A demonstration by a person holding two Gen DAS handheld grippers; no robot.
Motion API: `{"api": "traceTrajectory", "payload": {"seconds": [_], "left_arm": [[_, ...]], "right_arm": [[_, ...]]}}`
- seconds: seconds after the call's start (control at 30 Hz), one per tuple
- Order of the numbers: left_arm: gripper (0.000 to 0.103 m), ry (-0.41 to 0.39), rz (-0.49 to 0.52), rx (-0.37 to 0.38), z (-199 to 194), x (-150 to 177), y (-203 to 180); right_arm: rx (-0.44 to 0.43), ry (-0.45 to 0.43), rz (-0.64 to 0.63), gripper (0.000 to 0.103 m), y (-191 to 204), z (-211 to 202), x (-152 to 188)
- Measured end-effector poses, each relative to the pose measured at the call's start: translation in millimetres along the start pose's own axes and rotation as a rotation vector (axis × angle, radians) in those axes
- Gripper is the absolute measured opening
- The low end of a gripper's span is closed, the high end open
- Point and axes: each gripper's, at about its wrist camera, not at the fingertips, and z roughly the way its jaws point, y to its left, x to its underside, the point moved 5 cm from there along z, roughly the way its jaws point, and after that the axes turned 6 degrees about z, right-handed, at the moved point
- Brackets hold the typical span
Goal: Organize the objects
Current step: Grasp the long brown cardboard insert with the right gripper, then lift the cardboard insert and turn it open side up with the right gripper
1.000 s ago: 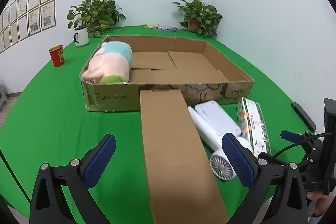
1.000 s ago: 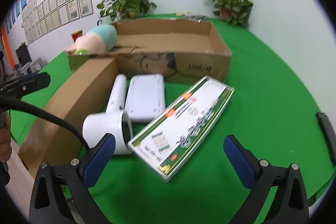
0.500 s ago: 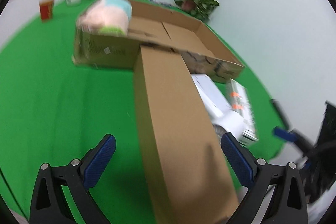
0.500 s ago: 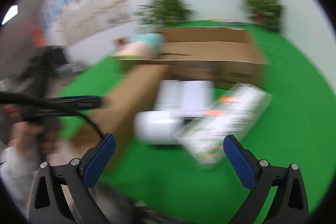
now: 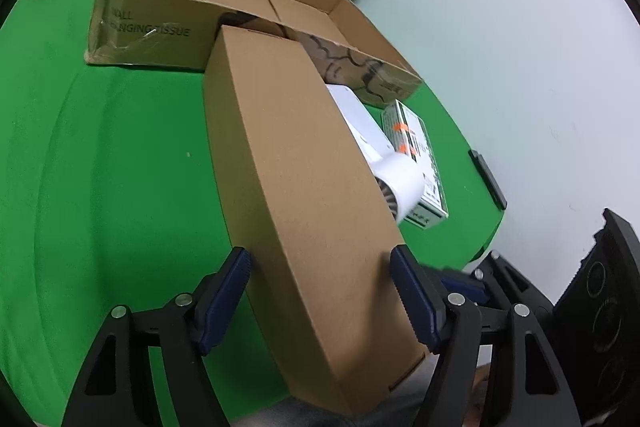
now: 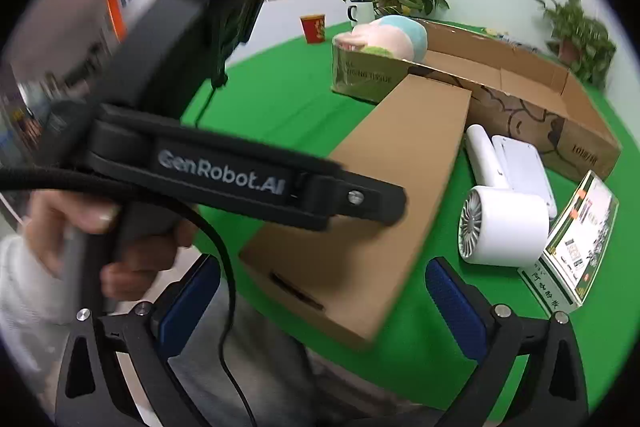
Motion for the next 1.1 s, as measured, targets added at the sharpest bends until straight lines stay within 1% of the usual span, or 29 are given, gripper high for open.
{"api": "traceTrajectory", "payload": {"seconds": [0.07,0.17,0.2,0.23,0.33,0.4,0.47,0.5,0.57,0.63,0.7,0.73,0.77,0.8,0.9,1.0,1.1], "left_arm": [[0.069,0.005,0.012,0.013,-0.1,2.5,-2.7],[0.068,0.012,-0.002,0.054,0.2,5.8,-2.9],[0.068,0.012,0.001,0.053,0.7,6.5,-3.6],[0.068,0.011,0.002,0.052,0.4,7.2,-4.2],[0.068,0.011,-0.013,0.077,-3.0,9.7,-3.1],[0.068,-0.007,-0.020,0.071,-10.2,9.7,-0.1],[0.078,-0.022,-0.028,0.040,-13.3,8.7,3.9],[0.081,-0.034,-0.048,0.037,-17.1,9.7,10.6],[0.083,-0.036,-0.095,0.041,-19.9,13.7,23.1],[0.086,-0.046,-0.147,0.066,-23.8,17.0,32.7],[0.086,-0.064,-0.170,0.081,-30.2,19.3,37.6],[0.084,-0.075,-0.174,0.079,-33.6,19.5,38.9],[0.079,-0.088,-0.178,0.078,-35.9,19.8,38.6],[0.078,-0.100,-0.185,0.068,-40.2,19.3,39.4],[0.074,-0.112,-0.199,0.044,-48.9,18.0,40.3],[0.071,-0.119,-0.205,0.030,-56.0,14.2,37.3],[0.069,-0.125,-0.194,0.011,-60.8,9.1,32.5]], "right_arm": [[0.076,-0.009,-0.009,0.103,-0.5,7.0,0.2],[0.142,-0.017,0.014,0.103,-8.9,12.4,-0.6],[0.165,-0.023,0.010,0.100,-11.3,13.4,-0.3],[0.175,-0.027,0.010,0.098,-15.0,14.5,-0.9],[0.162,-0.043,0.056,0.093,-23.8,13.2,-2.8],[0.126,-0.057,0.111,0.088,-32.2,11.6,-4.8],[0.064,-0.069,0.181,0.085,-39.3,8.3,-6.4],[0.031,-0.073,0.211,0.084,-42.0,7.5,-7.5],[-0.043,-0.081,0.274,0.083,-47.7,5.1,-8.7],[-0.093,-0.086,0.316,0.083,-51.0,5.2,-9.2],[-0.148,-0.088,0.369,0.083,-55.0,6.6,-10.9],[-0.180,-0.085,0.399,0.083,-56.7,7.9,-12.0],[-0.216,-0.079,0.428,0.083,-57.6,9.9,-12.6],[-0.237,-0.073,0.442,0.083,-58.2,11.4,-13.7],[-0.275,-0.055,0.453,0.084,-58.2,14.7,-16.3],[-0.274,-0.029,0.426,0.085,-51.6,13.3,-16.2],[-0.249,-0.033,0.385,0.087,-50.1,6.1,-15.7]]}}
